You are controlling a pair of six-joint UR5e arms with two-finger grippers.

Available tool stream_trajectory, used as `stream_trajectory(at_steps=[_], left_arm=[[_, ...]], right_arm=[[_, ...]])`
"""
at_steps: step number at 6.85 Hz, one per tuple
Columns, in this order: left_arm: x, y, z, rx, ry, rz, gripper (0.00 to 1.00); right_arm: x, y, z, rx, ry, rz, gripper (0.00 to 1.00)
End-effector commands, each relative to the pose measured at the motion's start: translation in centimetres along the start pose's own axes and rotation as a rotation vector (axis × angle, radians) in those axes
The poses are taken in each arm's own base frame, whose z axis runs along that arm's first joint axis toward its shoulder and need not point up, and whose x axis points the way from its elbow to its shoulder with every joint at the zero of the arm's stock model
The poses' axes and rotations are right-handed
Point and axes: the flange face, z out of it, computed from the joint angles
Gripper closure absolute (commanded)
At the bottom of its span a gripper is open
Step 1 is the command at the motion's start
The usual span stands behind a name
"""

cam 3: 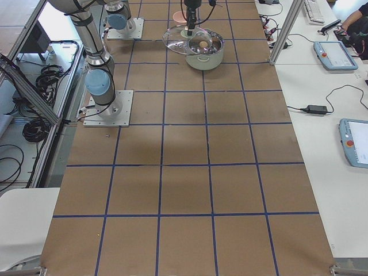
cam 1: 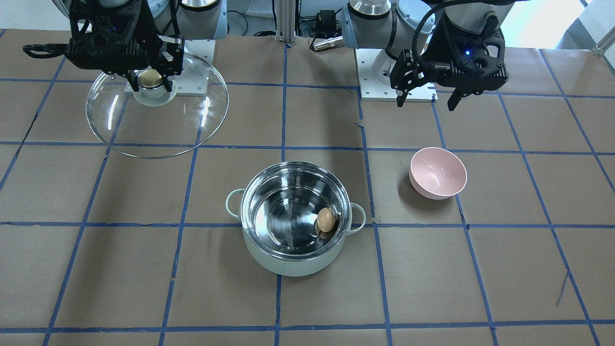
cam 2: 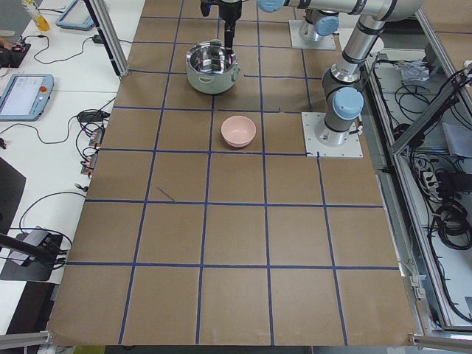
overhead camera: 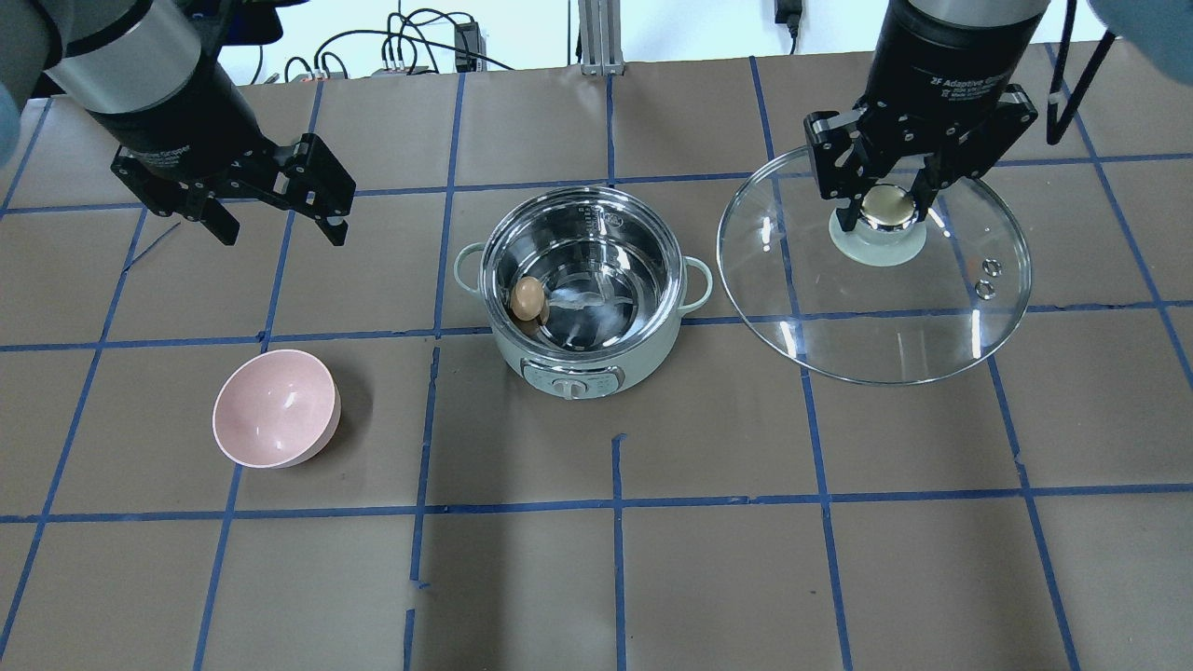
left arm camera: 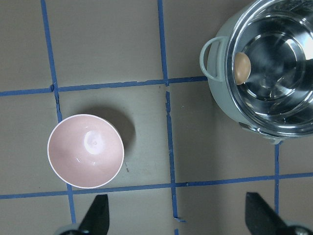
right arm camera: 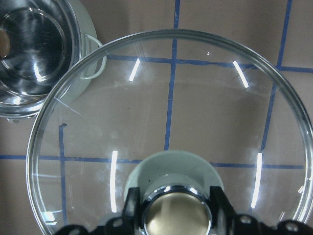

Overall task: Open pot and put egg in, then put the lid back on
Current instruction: 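Carry the glass lid over the pot and lower it on with the right gripper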

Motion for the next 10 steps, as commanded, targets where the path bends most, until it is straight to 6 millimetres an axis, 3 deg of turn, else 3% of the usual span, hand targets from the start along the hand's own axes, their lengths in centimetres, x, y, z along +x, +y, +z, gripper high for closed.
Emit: stream_trajectory(at_steps=[1, 3, 5, 7, 10], left_arm=[[0.0, 0.0, 0.0, 0.000, -0.002, 0.000, 0.03], [-0.3, 0.0, -0.3, 0.000, -0.015, -0.002, 0.01], [-0.6, 0.0, -0.7, 0.005, -0.016, -0.014, 0.00], [-0.9, -0.1, -1.1, 0.013, -0.015, -0.049, 0.00], [-2.0, -0.1, -1.4, -0.001, -0.018, -0.090, 0.00]], right_arm=[[-2.5, -2.3, 0.7, 0.063, -0.041, 0.020, 0.53], [-10.1, -6.9, 5.2, 0.134, -0.096, 0.045, 0.55], [-19.3, -8.3, 10.4, 0.173, -0.110, 0.042, 0.56], [-21.1, -10.3, 15.5, 0.108, -0.100, 0.064, 0.56], [-22.2, -10.1, 16.1, 0.120, -0.104, 0.096, 0.56]])
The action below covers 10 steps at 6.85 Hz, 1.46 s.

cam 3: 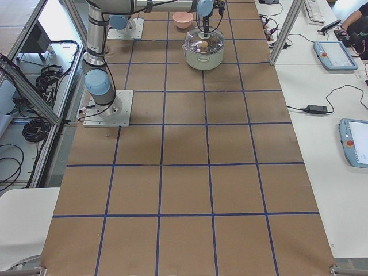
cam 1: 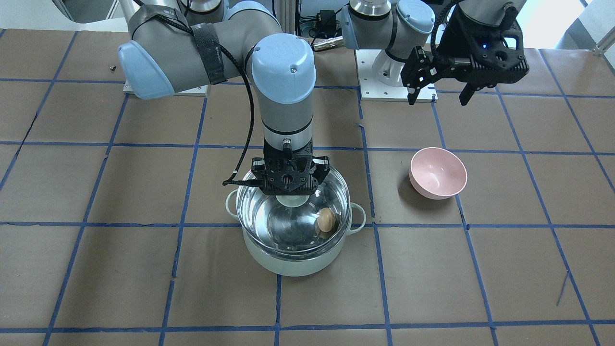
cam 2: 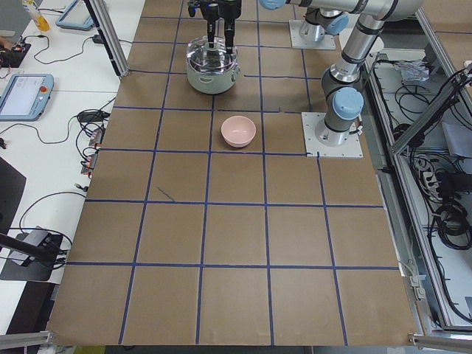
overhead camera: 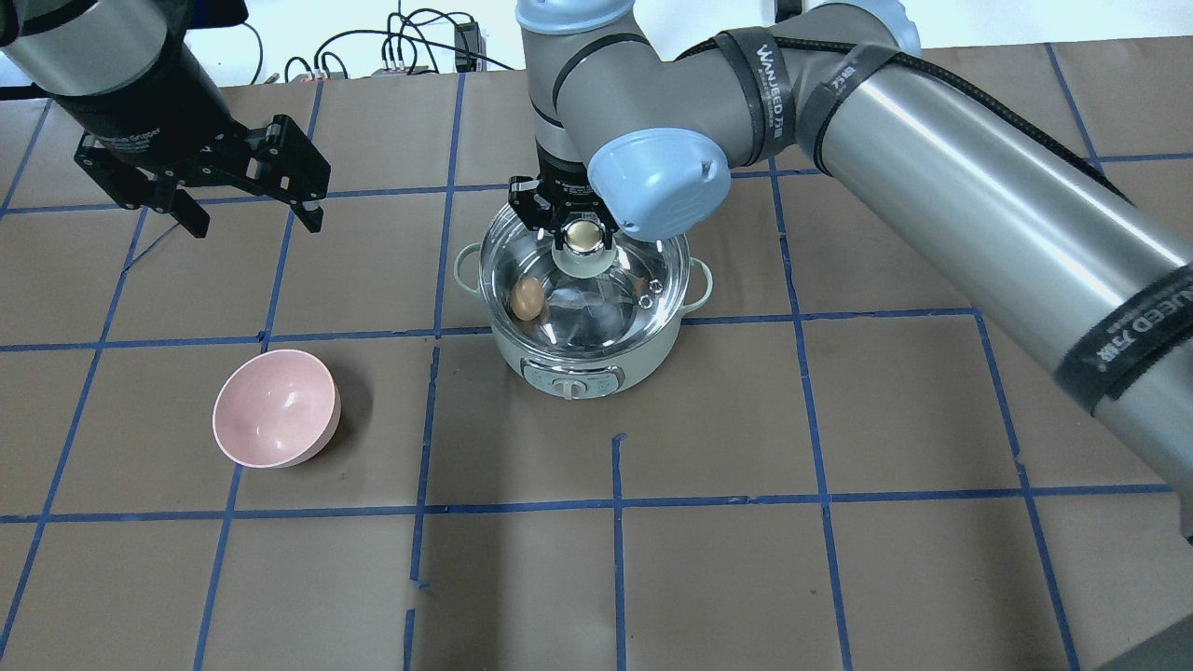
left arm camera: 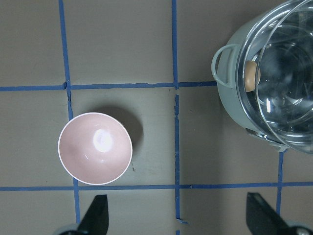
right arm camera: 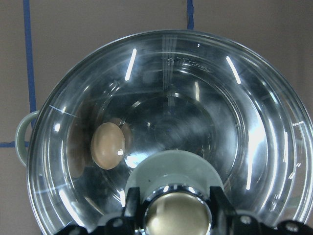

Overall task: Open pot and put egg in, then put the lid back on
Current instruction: 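Carry the glass lid over the pot and lower it on with the right gripper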

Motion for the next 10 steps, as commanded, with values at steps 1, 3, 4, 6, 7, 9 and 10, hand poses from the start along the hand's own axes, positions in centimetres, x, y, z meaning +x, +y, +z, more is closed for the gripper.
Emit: stream_trajectory(at_steps=[1, 3, 4, 6, 7, 9, 10], left_arm=[[-0.5, -0.1, 0.0, -0.003, 0.001, -0.011, 0.00], [-0.4, 0.0, 0.2, -0.006, 0.003, -0.008, 0.00], [-0.4, 0.0, 0.2, -0.006, 0.006, -0.008, 0.00], [-0.3, -0.1, 0.1, -0.005, 0.007, -0.008, 0.00], [-0.3, -0.1, 0.1, -0.005, 0.007, -0.008, 0.00], [-0.3, 0.0, 0.2, -0.006, 0.007, -0.005, 0.00], [-0.2, 0.0, 0.2, -0.006, 0.007, -0.004, 0.00]], right_arm=[[-0.5, 0.3, 0.3, -0.004, -0.001, 0.005, 0.56], [-0.4, 0.4, 0.7, -0.008, 0.009, -0.007, 0.56], [-0.3, 0.5, 1.1, -0.013, 0.016, -0.020, 0.56], [-0.2, 0.9, 2.1, -0.035, 0.012, -0.009, 0.56], [-0.2, 0.9, 2.1, -0.036, 0.009, -0.001, 0.55], [-0.4, 0.5, 1.5, -0.012, 0.003, -0.004, 0.56], [-0.5, 0.2, 1.5, 0.011, -0.011, 0.000, 0.56]])
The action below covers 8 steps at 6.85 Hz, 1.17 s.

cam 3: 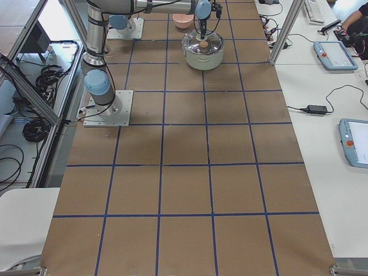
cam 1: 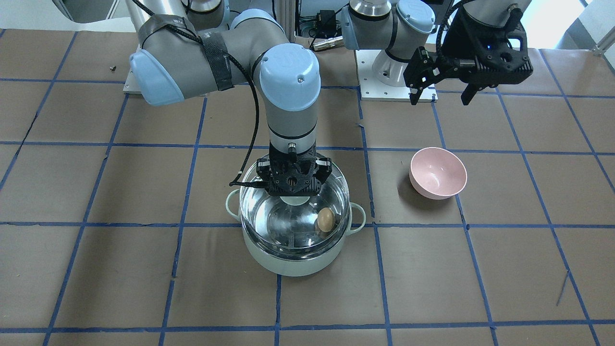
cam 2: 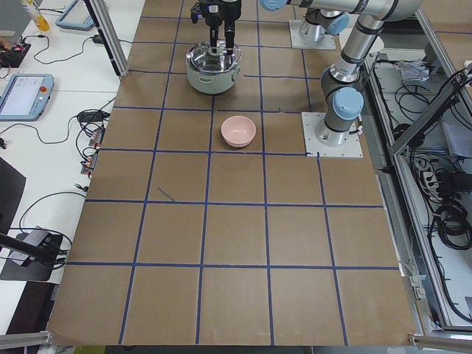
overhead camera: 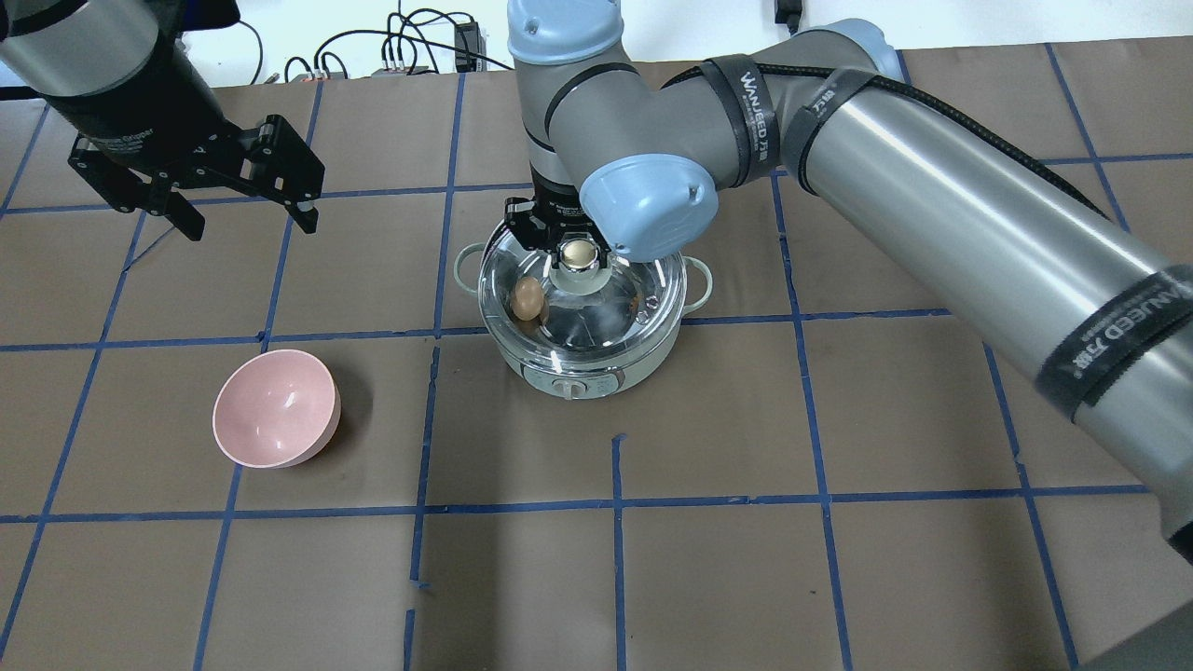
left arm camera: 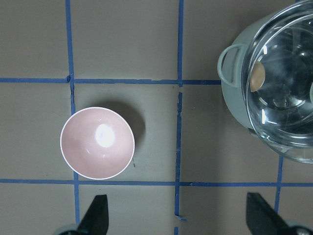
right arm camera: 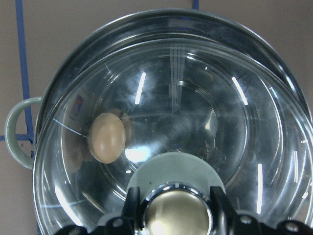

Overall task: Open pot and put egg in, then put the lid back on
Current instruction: 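Carry the glass lid over the pot and lower it on with the right gripper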

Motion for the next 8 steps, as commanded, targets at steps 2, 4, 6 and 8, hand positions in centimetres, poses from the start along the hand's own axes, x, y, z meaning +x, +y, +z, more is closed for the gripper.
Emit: stream_trajectory(at_steps=[2, 4, 6, 8], left_arm=[[0.07, 0.03, 0.08, -0.002, 0.000, 0.000, 0.00], [0.14, 0.05, 0.16, -0.003, 0.000, 0.002, 0.00], [0.15, 0.09, 0.07, 0.000, 0.000, 0.002, 0.00], [0.16, 0.10, 0.15, -0.002, 0.002, 0.002, 0.00]], right_arm=[[-0.04, -0.60, -0.73, 0.049, -0.007, 0.002, 0.56], [-0.05, -0.53, -0.43, 0.044, -0.009, 0.000, 0.56], [-0.05, -0.55, -0.28, 0.044, -0.009, 0.000, 0.56], [-0.13, -0.55, -0.25, 0.047, -0.019, -0.001, 0.45]])
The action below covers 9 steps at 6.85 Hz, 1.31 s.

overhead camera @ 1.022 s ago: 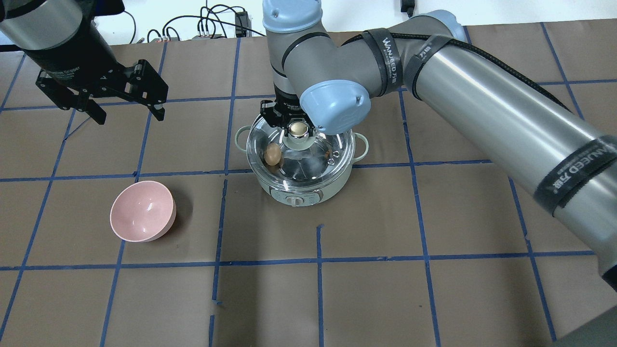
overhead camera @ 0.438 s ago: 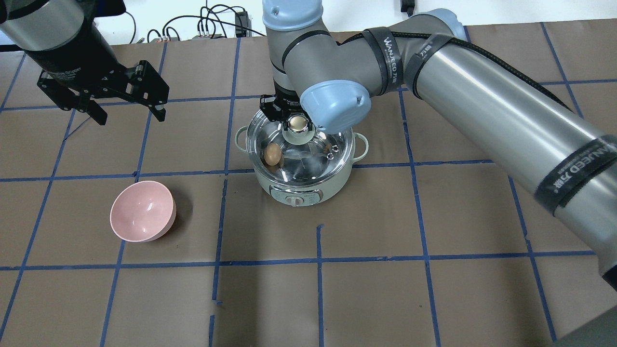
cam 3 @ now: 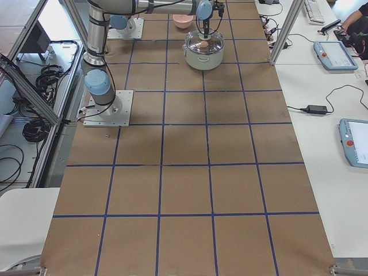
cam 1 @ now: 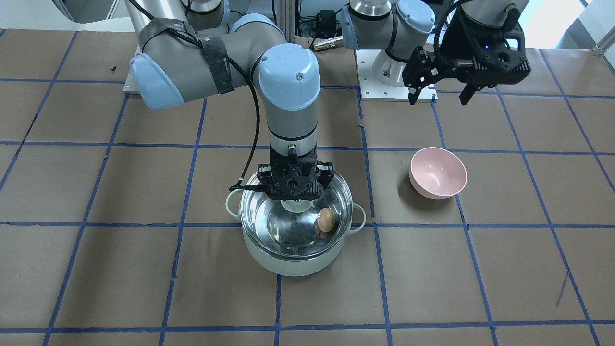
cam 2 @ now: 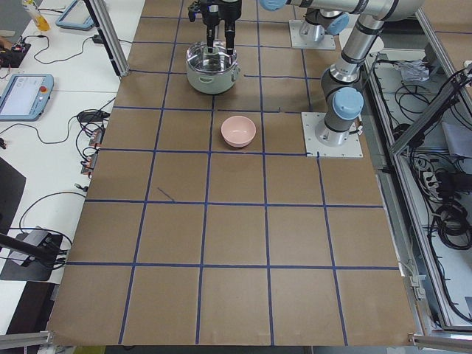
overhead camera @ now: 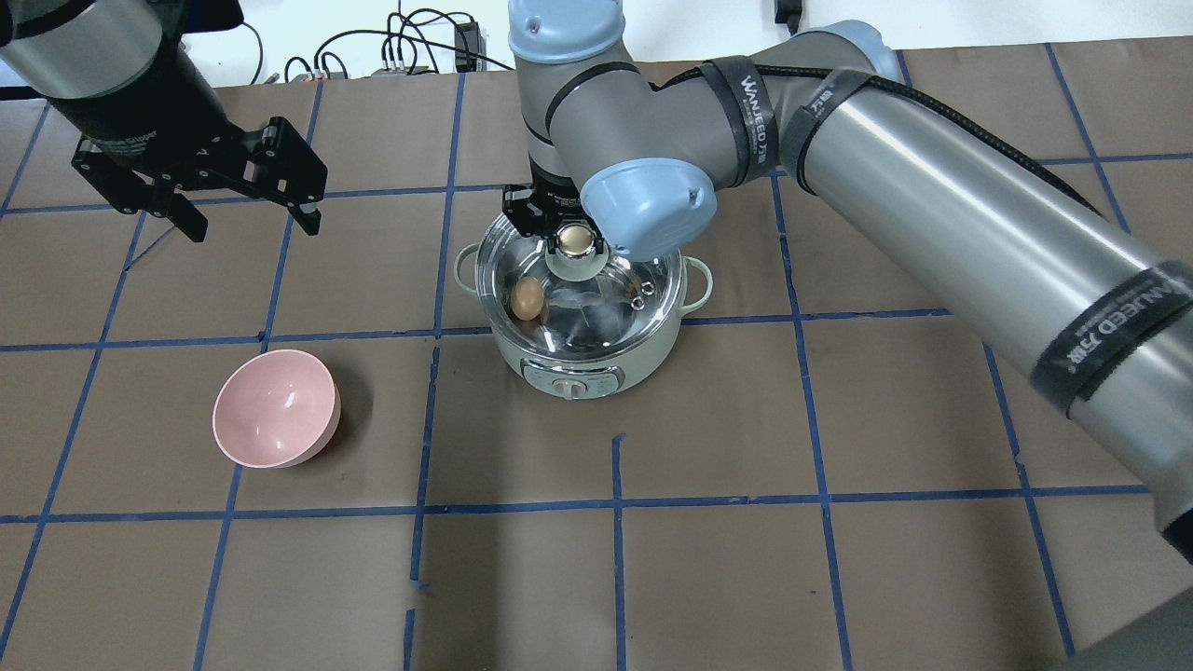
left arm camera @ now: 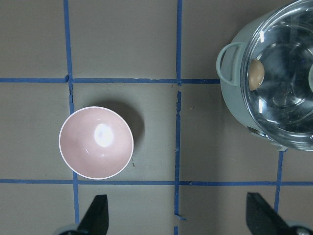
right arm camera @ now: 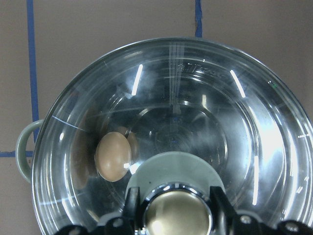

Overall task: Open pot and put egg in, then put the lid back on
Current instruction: 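Open the right gripper and raise it off the lid knob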

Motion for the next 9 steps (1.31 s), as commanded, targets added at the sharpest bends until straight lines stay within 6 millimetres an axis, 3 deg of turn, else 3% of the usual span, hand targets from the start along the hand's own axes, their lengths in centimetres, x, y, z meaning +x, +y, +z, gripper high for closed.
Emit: stream_trajectory(at_steps=[1, 3, 4, 5, 6, 7, 8, 9], left_arm=[[0.0, 0.0, 0.0, -0.001, 0.001, 0.001, 0.00], [0.0, 0.0, 0.0, 0.001, 0.002, 0.000, 0.00], [0.0, 0.0, 0.0, 0.001, 0.002, 0.000, 0.00], [0.0, 0.0, 0.0, 0.001, 0.002, 0.000, 0.00], [0.0, 0.0, 0.0, 0.001, 0.002, 0.000, 0.00], [0.0, 0.0, 0.0, 0.002, 0.000, 0.000, 0.00], [0.0, 0.0, 0.0, 0.002, 0.002, 0.000, 0.00], [0.0, 0.0, 0.0, 0.002, 0.002, 0.000, 0.00]], right_arm=[[0.0, -0.1, 0.0, 0.005, 0.001, -0.012, 0.00], [0.7, -0.8, -1.0, 0.022, -0.003, -0.005, 0.00], [1.7, -1.7, -3.1, 0.049, -0.018, 0.005, 0.00], [4.7, -1.4, -9.0, 0.050, -0.019, 0.033, 0.00], [8.9, 0.5, -14.7, 0.019, -0.020, 0.066, 0.00], [13.4, 2.2, -18.3, -0.013, -0.013, 0.113, 0.00], [18.9, 2.6, -19.3, -0.064, 0.019, 0.132, 0.00], [20.6, 3.8, -20.1, -0.065, 0.006, 0.129, 0.00]])
